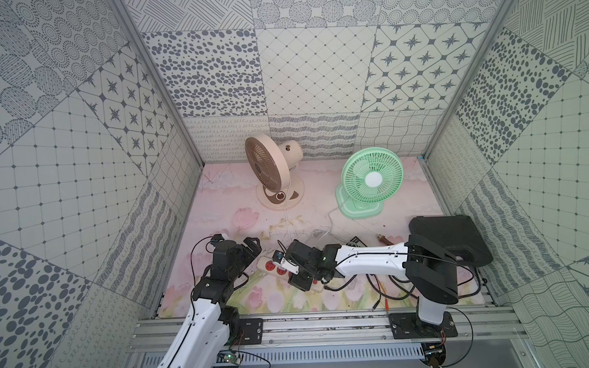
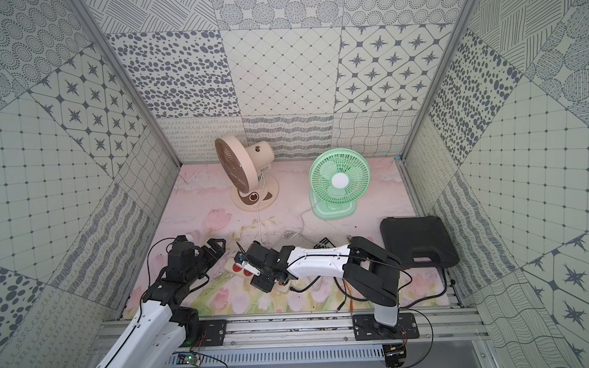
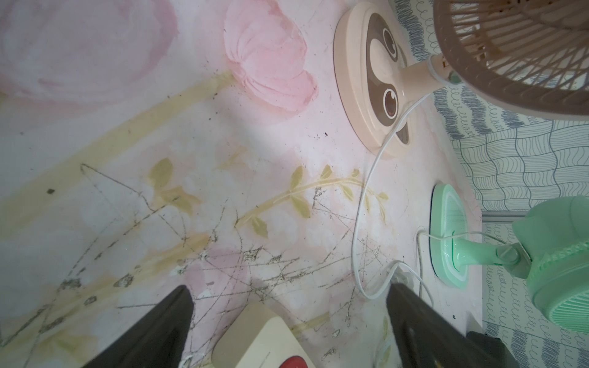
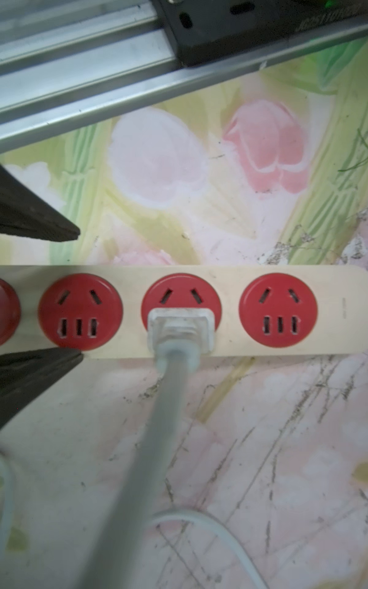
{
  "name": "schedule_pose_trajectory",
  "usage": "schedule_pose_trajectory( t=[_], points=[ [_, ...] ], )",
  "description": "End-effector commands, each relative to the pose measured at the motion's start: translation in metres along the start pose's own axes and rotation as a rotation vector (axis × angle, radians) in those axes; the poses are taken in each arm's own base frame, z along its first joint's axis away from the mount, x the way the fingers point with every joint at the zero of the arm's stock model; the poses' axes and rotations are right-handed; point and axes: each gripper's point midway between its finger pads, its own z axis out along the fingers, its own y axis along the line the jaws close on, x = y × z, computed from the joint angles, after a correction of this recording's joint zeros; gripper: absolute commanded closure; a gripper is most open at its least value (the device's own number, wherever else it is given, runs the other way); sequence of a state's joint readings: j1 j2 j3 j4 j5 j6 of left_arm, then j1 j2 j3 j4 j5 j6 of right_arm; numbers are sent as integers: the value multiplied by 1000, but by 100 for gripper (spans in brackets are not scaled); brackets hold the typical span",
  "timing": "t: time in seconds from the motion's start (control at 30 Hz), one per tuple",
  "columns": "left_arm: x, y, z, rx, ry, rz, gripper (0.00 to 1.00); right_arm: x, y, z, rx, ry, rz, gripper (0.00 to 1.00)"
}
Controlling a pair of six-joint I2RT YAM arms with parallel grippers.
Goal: Plug the desk fan into the power strip
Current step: Insert the plug into the socket.
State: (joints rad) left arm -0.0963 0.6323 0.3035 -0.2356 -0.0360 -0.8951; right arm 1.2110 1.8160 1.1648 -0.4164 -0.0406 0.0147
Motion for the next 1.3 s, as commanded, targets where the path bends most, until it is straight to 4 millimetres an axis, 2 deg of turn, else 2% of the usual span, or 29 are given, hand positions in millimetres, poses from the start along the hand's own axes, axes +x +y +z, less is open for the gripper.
schedule_pose_trajectory(
  t=[0.0, 0.2, 0.37, 0.43, 0.53, 0.63, 0.77, 0.97, 1.27],
  points=[
    [2, -2, 0, 21, 12, 4, 0, -1, 19, -19, -92, 4, 34, 42],
    [2, -5, -3, 41, 6, 7, 1, -7, 18, -27, -88, -29, 50, 46],
    [3, -11, -7, 79, 8, 23, 0, -21, 28, -40, -137, -96, 86, 45],
    [3, -13, -8, 87, 4, 27, 1, -23, 24, -42, -119, -112, 112, 44],
    [3, -14, -8, 95, 4, 27, 1, -25, 1, -32, 4, -107, 165, 50],
    [4, -14, -7, 96, 9, 29, 1, -30, -10, -16, 65, -107, 158, 56],
    [4, -14, -7, 97, 12, 30, 0, -41, -21, -2, 125, -143, 153, 56],
    [4, -16, -8, 106, 13, 31, 1, -56, -20, 7, 120, -184, 139, 56],
    [5, -18, -8, 114, 20, 31, 1, -63, -16, 8, 94, -210, 132, 58]
  ],
)
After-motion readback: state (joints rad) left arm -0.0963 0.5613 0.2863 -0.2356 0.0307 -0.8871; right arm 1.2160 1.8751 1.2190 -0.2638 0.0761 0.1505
